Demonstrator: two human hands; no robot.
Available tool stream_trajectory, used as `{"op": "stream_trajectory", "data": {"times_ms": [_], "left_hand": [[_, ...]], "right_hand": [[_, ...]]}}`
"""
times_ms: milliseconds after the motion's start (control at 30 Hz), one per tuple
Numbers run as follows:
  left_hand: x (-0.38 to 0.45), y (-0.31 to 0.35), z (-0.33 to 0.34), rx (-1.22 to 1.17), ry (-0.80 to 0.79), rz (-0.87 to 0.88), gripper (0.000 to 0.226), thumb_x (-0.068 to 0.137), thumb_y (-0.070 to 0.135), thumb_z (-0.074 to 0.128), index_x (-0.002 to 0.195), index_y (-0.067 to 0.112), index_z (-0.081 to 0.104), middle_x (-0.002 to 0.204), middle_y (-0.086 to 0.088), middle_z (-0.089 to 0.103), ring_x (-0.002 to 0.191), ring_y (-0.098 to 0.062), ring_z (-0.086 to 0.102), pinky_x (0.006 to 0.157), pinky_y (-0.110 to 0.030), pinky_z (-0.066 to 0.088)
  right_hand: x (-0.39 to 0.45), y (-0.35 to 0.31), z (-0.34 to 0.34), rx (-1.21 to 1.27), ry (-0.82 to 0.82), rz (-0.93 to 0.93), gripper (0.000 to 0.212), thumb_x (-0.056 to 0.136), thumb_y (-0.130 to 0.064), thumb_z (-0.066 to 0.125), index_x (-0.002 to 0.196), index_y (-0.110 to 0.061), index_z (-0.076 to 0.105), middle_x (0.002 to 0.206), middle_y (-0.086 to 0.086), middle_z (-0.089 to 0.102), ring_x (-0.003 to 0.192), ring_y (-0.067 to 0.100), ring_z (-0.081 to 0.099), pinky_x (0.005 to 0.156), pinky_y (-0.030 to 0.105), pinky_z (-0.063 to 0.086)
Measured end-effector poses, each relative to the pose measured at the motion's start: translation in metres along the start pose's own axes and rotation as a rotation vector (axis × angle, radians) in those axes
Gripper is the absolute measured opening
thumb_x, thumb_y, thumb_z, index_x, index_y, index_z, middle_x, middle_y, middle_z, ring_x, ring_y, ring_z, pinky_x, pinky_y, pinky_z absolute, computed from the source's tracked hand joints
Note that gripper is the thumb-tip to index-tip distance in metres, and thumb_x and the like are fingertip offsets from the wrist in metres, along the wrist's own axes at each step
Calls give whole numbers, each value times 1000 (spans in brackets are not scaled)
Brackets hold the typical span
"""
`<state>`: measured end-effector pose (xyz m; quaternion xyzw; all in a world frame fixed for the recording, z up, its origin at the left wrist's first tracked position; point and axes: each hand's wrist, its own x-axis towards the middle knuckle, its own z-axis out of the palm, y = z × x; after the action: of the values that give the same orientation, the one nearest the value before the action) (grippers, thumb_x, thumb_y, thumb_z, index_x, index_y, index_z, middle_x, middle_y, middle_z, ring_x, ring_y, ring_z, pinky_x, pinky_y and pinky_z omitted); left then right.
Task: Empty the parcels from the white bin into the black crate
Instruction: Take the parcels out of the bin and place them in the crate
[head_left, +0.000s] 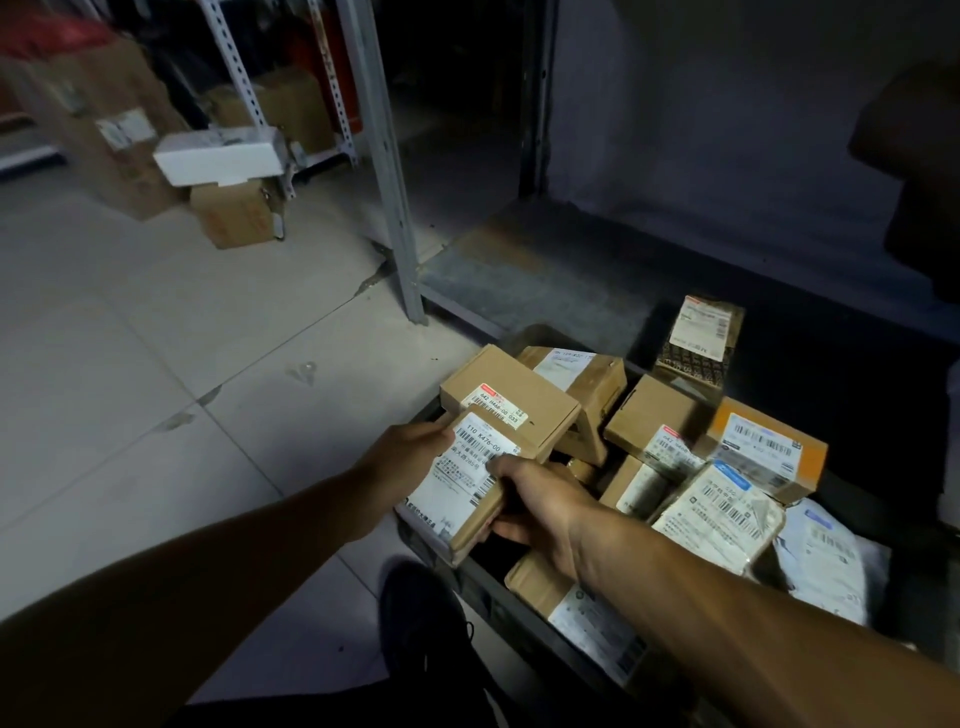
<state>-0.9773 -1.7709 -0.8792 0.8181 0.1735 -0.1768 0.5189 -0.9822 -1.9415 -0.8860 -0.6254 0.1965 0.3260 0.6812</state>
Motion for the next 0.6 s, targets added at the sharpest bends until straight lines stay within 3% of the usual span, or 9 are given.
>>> {"op": "stream_trajectory", "data": {"times_ms": [67, 200, 400, 600], "left_hand": [[5, -1, 3, 9, 18, 3, 25, 107, 29, 47, 106, 16, 68, 88, 0, 72, 69, -12, 69, 53, -17, 48], [13, -7, 2, 38, 30, 6, 31, 106, 32, 46, 114, 14, 70, 101, -9, 75, 88, -28, 73, 73, -32, 52], [15, -8, -1, 45, 27, 29, 29, 107, 31, 44, 113, 14, 67, 101, -8, 74, 81, -22, 72, 59, -23, 48], [12, -6, 0, 116, 27, 63, 28, 107, 33, 44, 112, 17, 66, 99, -4, 74, 83, -21, 72, 65, -26, 53]], "right_hand": [[5, 1, -1, 12, 8, 3, 6, 99, -22, 62, 105, -19, 63, 68, -6, 76, 59, 7, 73, 54, 24, 55], [17, 2, -1, 25, 23, 22, 12, 96, -24, 68, 107, -19, 66, 72, -7, 77, 63, 4, 74, 63, 26, 56], [24, 3, 2, 30, 38, 21, 12, 94, -24, 71, 105, -19, 67, 73, -8, 77, 63, 3, 73, 68, 28, 57], [20, -3, -1, -4, 76, 24, 9, 94, -22, 70, 102, -18, 67, 74, -6, 78, 69, 8, 74, 68, 29, 56]]}}
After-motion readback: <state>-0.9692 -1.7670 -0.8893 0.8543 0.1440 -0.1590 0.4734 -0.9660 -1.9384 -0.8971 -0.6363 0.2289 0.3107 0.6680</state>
